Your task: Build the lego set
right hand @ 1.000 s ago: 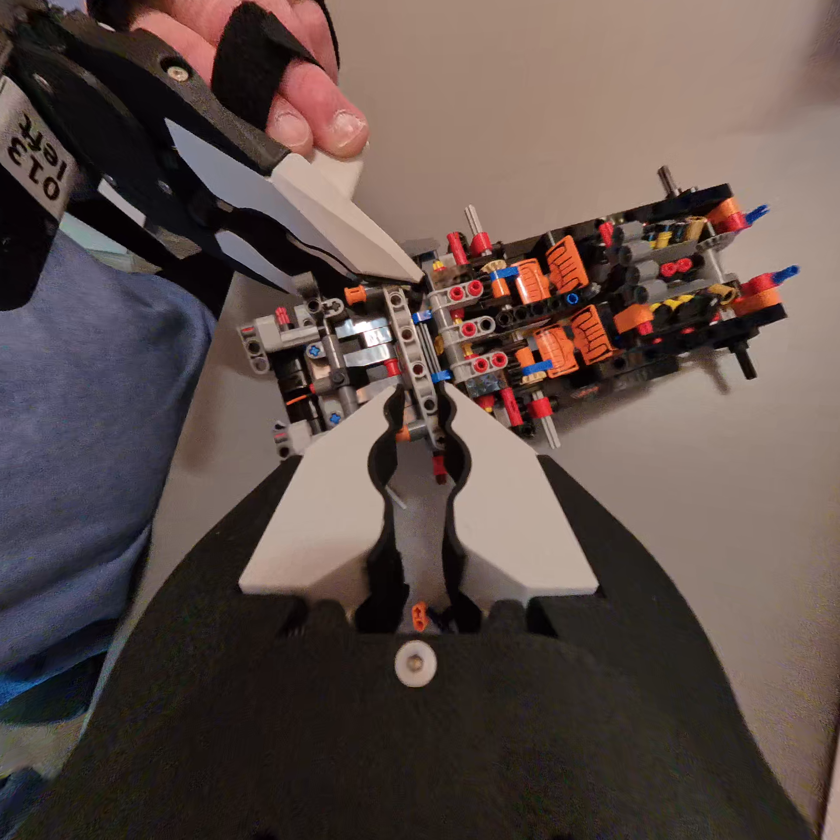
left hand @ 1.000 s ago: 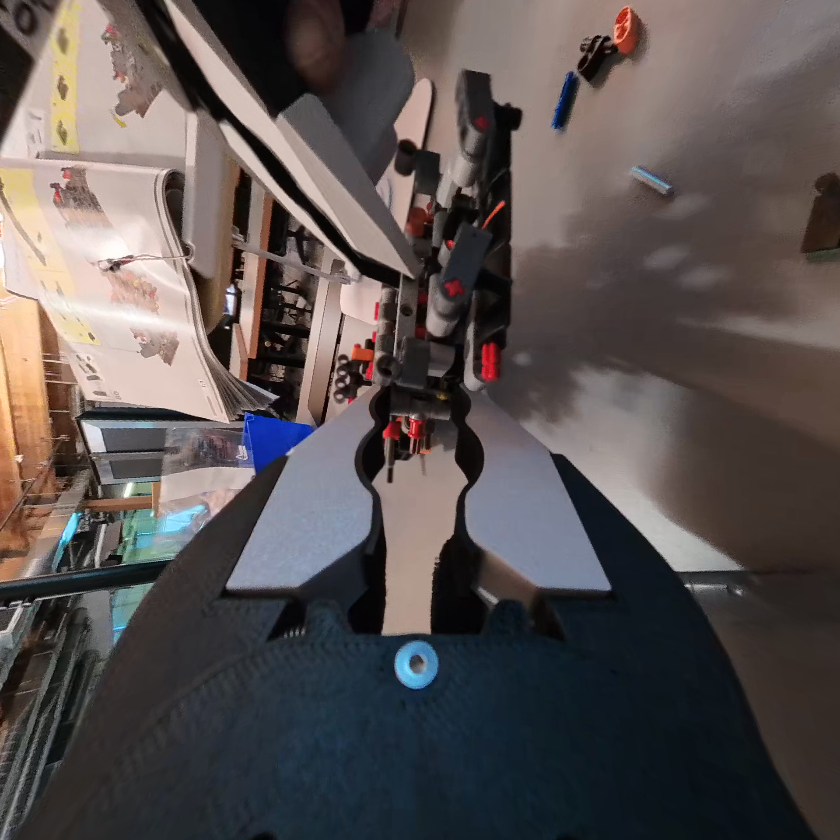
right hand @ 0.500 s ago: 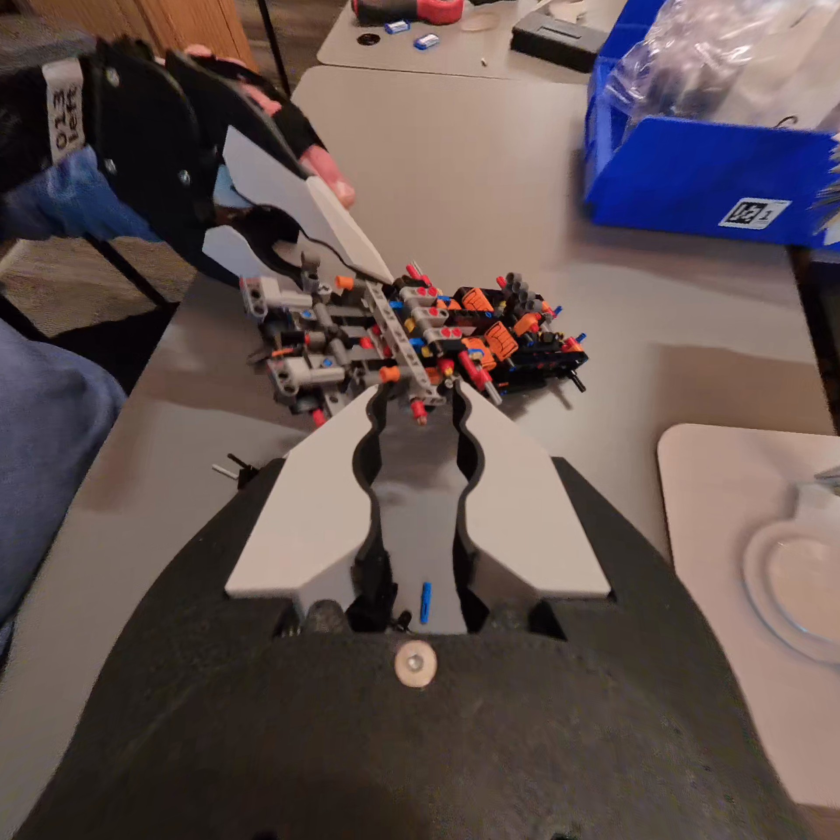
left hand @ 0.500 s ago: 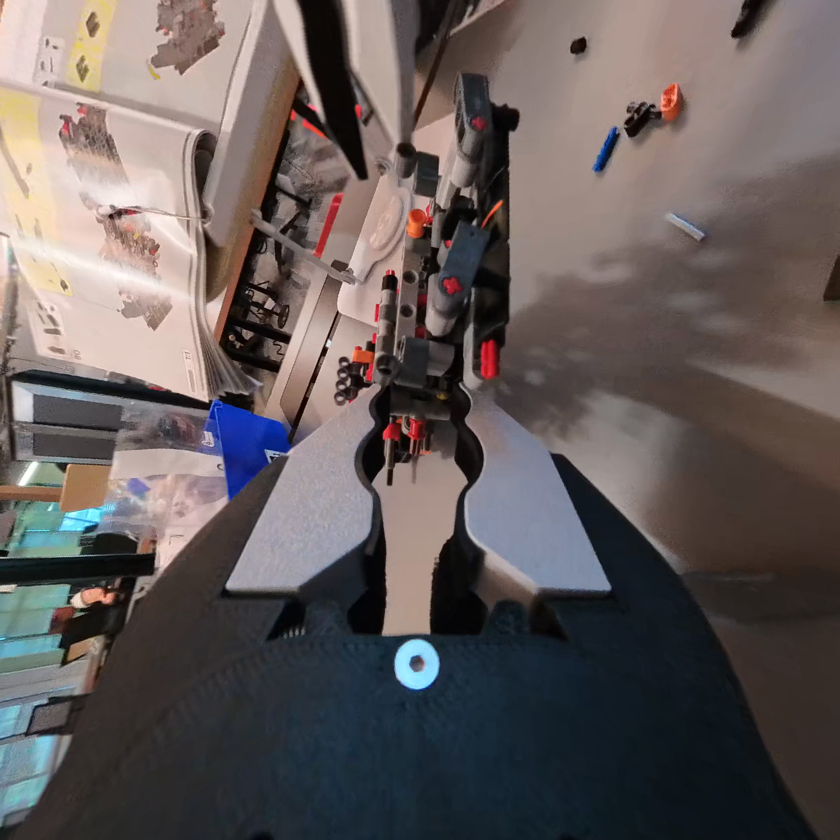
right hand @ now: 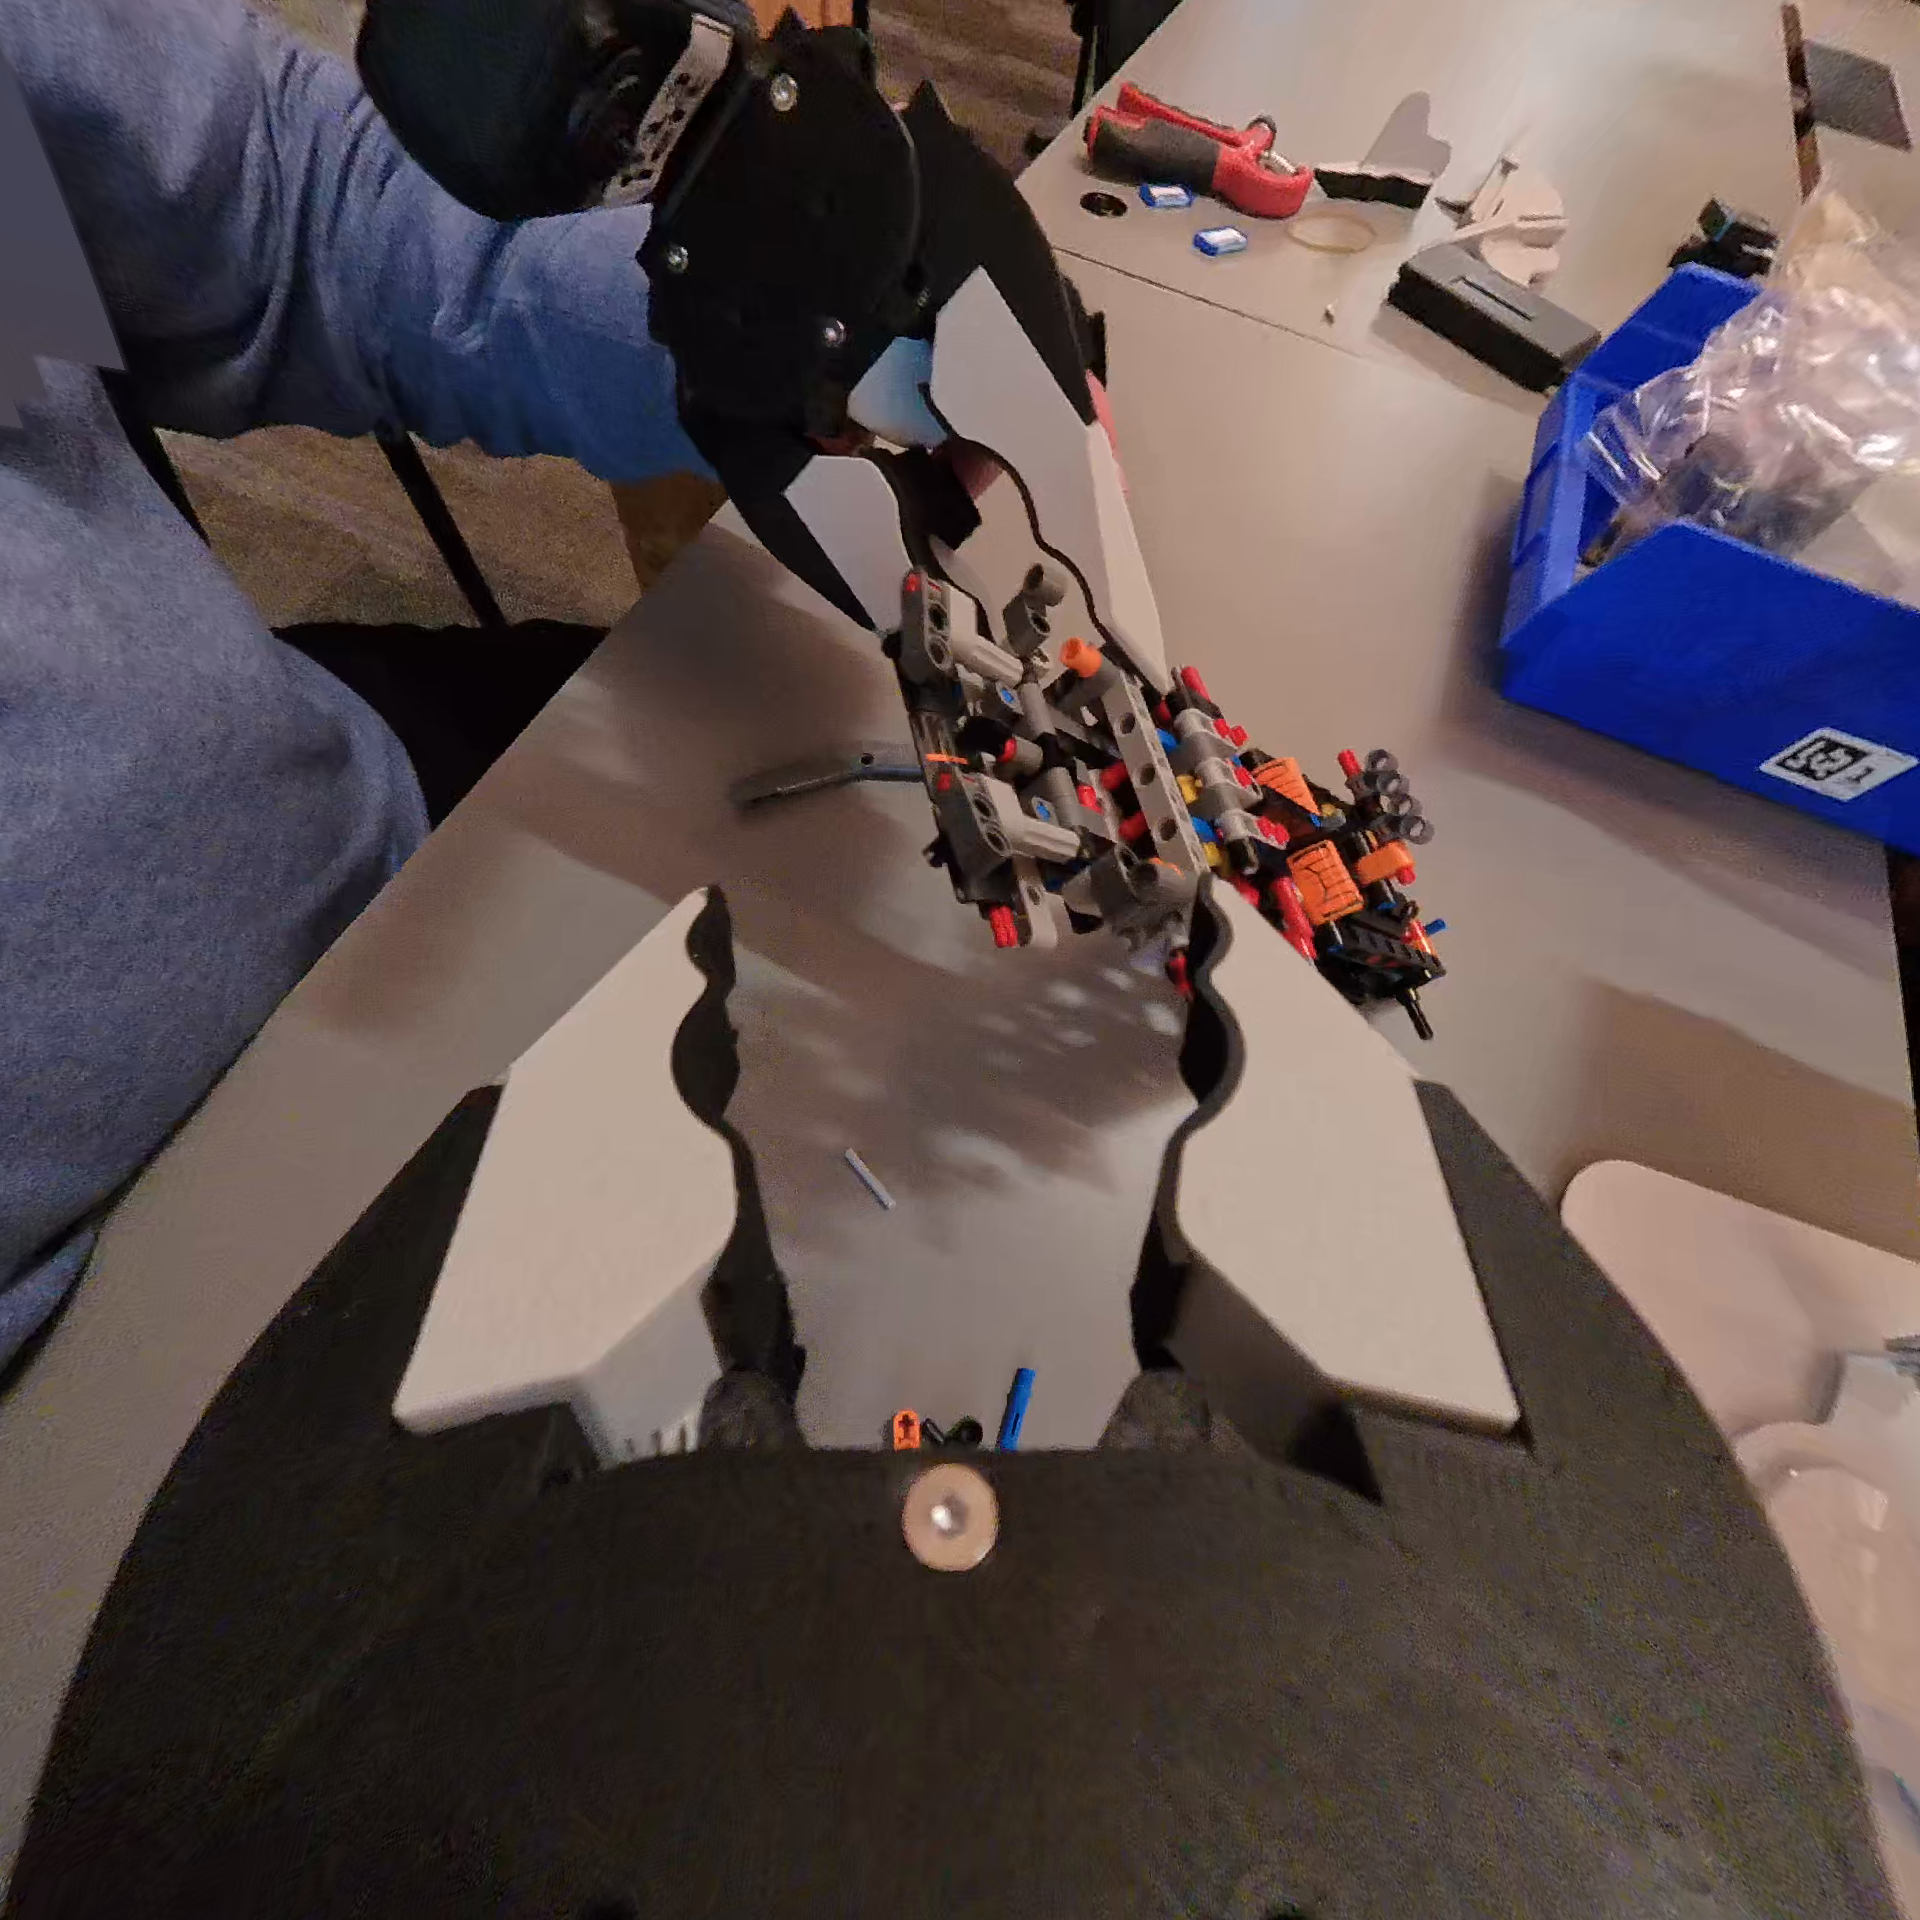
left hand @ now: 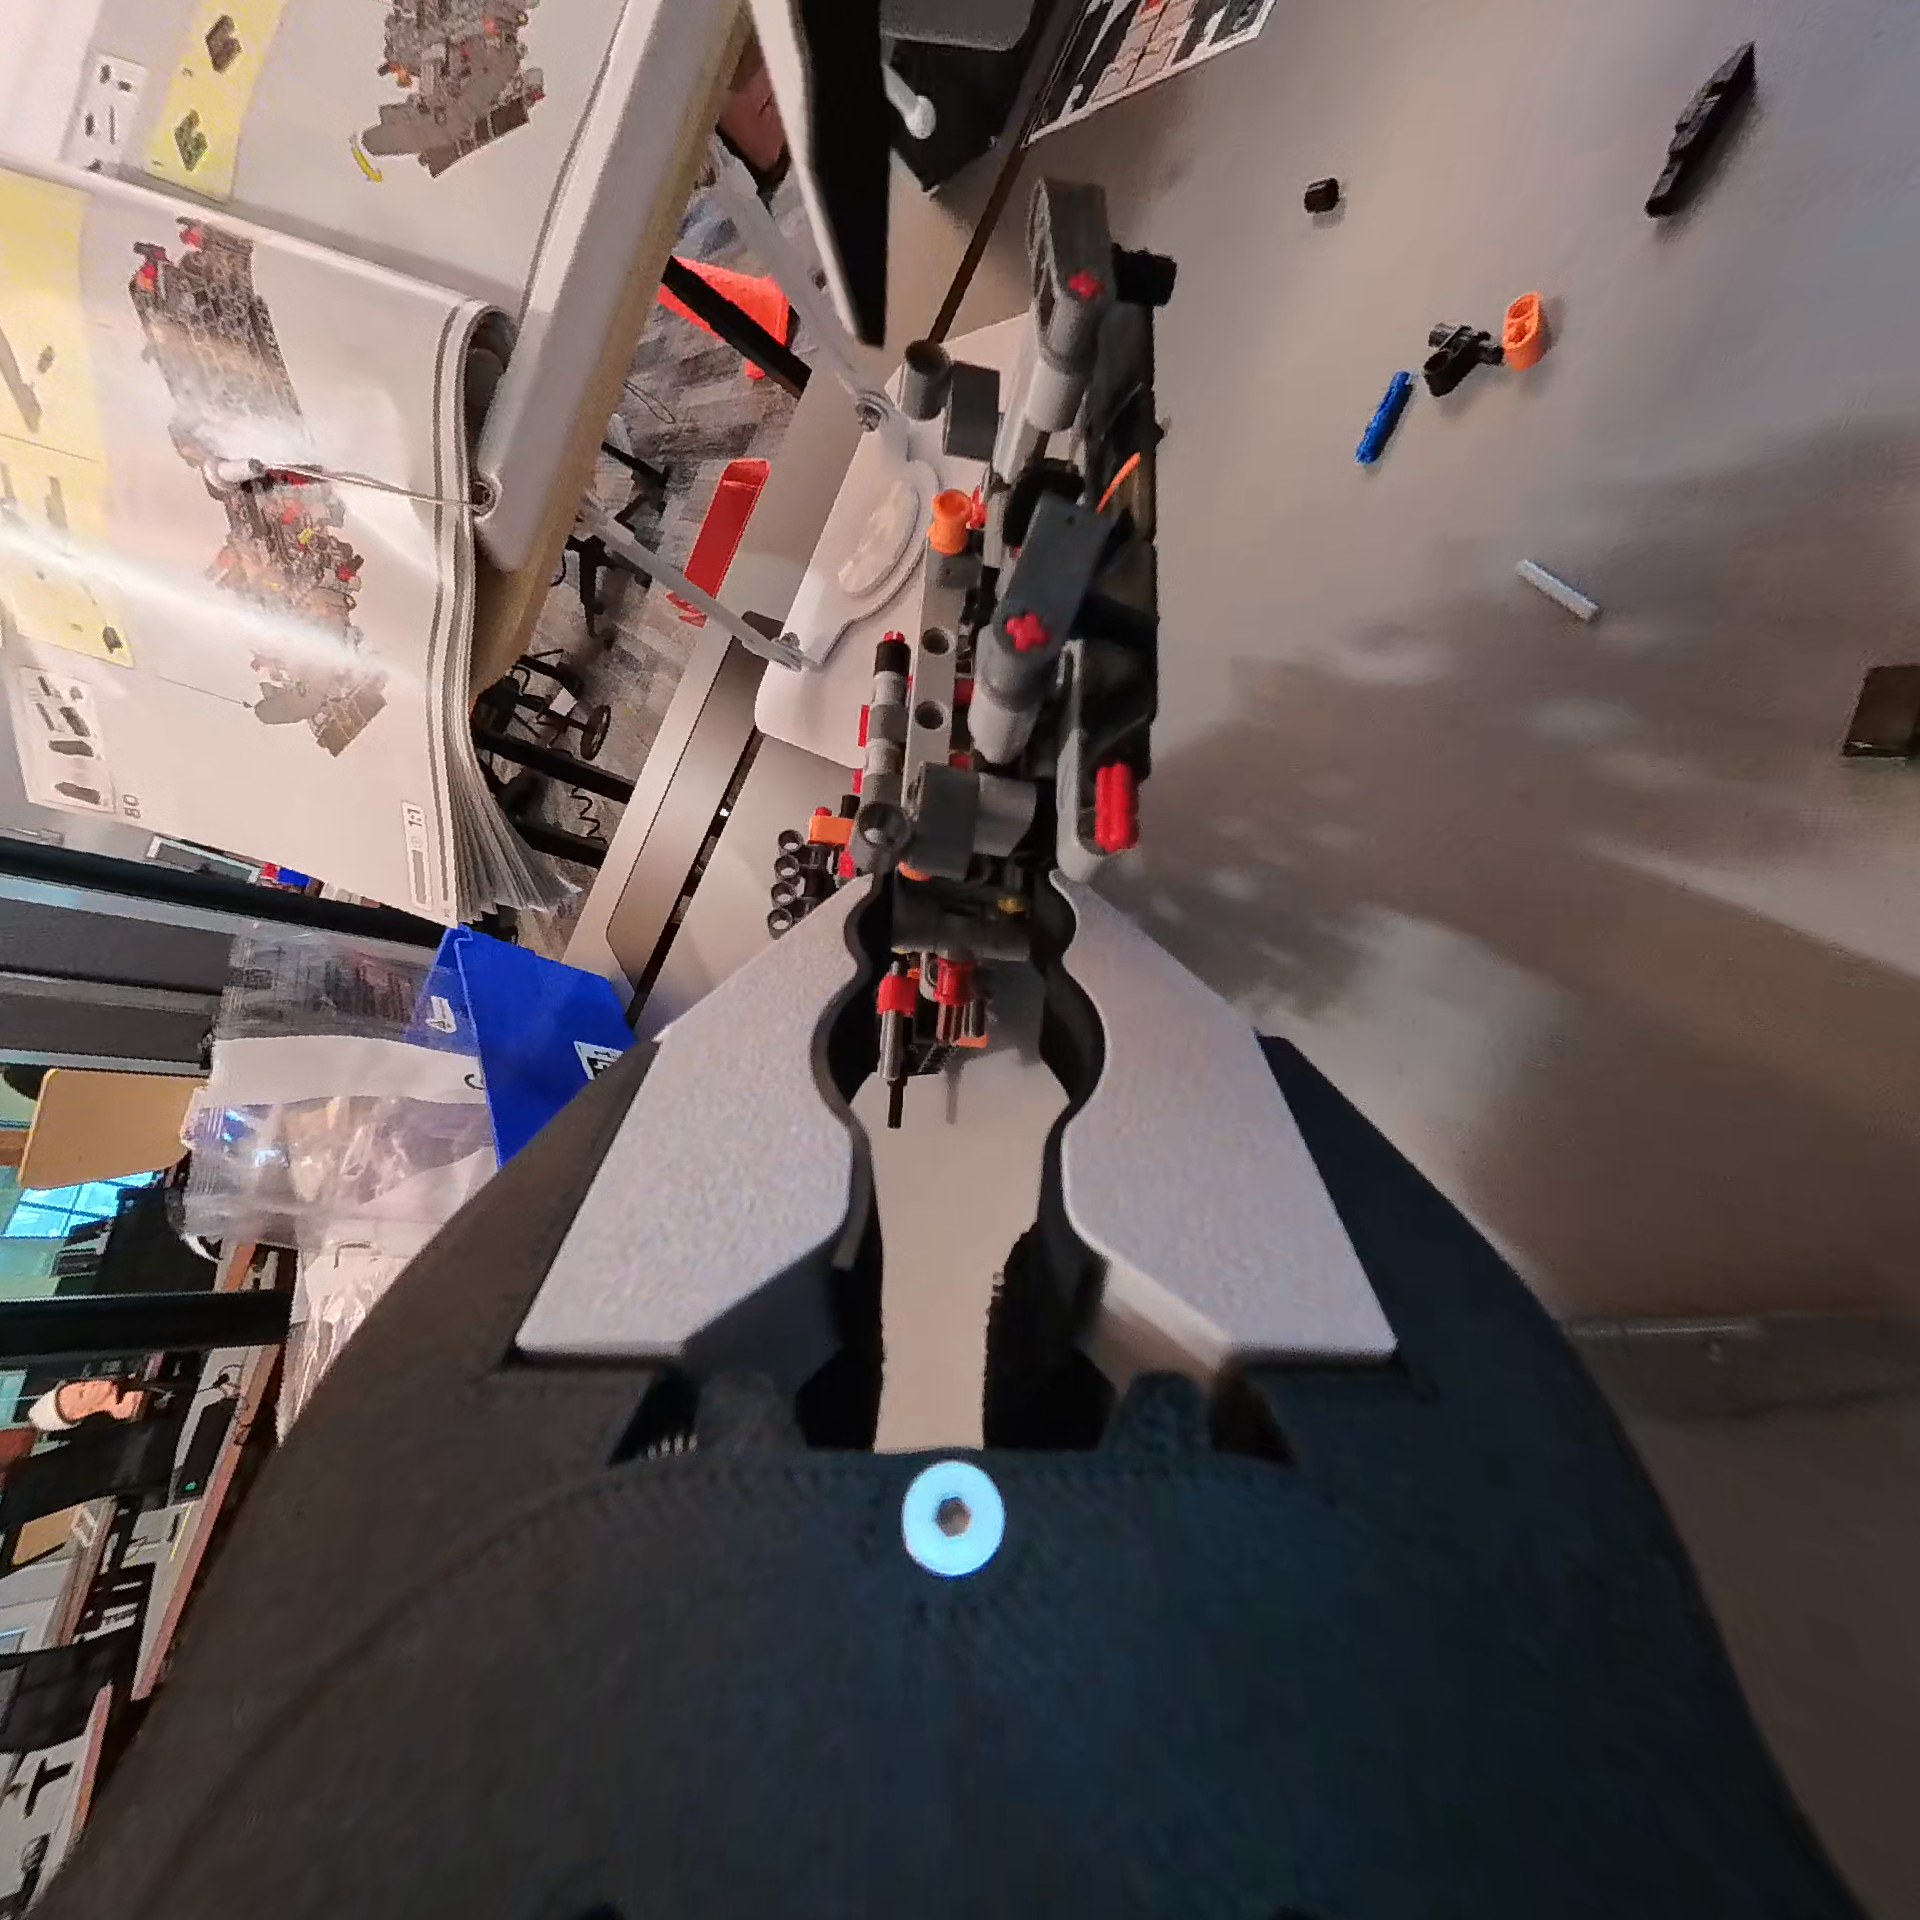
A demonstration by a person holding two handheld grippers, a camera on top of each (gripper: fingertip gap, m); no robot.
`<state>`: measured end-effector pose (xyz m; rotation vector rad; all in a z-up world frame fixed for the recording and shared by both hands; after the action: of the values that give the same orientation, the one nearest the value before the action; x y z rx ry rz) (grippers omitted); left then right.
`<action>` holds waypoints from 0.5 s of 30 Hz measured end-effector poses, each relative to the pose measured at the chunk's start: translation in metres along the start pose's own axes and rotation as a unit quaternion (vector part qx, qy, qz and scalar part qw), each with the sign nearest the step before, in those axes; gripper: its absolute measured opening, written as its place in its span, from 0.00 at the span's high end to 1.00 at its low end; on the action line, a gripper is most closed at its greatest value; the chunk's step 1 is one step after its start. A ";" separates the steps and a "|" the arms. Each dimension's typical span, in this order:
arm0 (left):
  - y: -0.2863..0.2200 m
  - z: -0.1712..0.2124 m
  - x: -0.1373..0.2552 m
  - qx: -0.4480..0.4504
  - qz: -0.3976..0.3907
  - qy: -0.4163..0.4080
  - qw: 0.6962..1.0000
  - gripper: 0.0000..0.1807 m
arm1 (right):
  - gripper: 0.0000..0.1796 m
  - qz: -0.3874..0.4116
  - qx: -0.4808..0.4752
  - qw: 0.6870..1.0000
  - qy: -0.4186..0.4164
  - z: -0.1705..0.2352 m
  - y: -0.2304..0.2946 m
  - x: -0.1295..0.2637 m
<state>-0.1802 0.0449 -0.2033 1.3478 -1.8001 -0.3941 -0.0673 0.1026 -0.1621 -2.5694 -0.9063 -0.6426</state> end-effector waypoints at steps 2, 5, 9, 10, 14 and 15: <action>-0.001 0.000 0.000 -0.001 0.000 -0.001 1.000 0.87 | 0.50 -0.005 0.007 1.000 -0.003 -0.003 0.005 -0.002; -0.002 -0.001 -0.001 -0.006 0.000 0.001 1.000 0.87 | 0.49 0.006 0.032 0.999 0.019 -0.004 0.009 -0.005; -0.007 -0.007 -0.004 -0.025 -0.002 0.012 1.000 0.87 | 0.45 0.013 0.087 0.991 0.102 0.000 0.024 -0.021; -0.009 -0.009 -0.005 -0.032 -0.005 0.014 0.999 0.87 | 0.44 0.011 0.093 0.988 0.127 0.002 0.026 -0.025; -0.016 -0.018 -0.009 -0.062 -0.013 0.025 0.998 0.87 | 0.41 0.028 0.129 0.966 0.223 0.017 0.029 -0.038; -0.018 -0.020 -0.010 -0.068 -0.015 0.026 0.997 0.87 | 0.41 0.030 0.133 0.961 0.240 0.022 0.030 -0.041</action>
<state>-0.1530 0.0517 -0.2074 1.2802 -1.6813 -0.4835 -0.0693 0.0700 -0.2061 -2.0595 -0.6896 -0.9946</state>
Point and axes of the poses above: each gripper's, where its closed fingertips meet, x back along the fingers, z out of its underside, y = z × x across the jaws, the point moved 4 cm from there along x, back along the fingers, and after that the axes turned 4 degrees about x, right-handed, at the moved point
